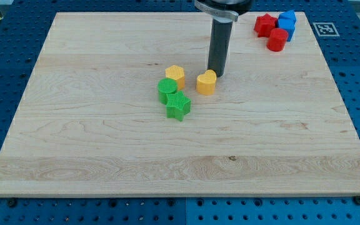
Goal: Move the group of blocks a bit up
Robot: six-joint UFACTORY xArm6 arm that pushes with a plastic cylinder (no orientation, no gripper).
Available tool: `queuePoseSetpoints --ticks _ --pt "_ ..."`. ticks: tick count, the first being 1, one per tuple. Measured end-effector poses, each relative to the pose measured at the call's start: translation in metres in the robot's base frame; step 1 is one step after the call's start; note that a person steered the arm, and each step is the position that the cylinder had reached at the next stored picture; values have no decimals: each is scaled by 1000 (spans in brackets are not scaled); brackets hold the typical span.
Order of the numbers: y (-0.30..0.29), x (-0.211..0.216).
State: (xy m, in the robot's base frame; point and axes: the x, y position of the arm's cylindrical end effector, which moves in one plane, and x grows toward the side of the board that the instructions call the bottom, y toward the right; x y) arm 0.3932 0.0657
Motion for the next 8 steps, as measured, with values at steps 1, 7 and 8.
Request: queuePoseSetpoints --ticks 1,7,8 --pt "1 13" --pt "-82 100" --pt "-82 102"
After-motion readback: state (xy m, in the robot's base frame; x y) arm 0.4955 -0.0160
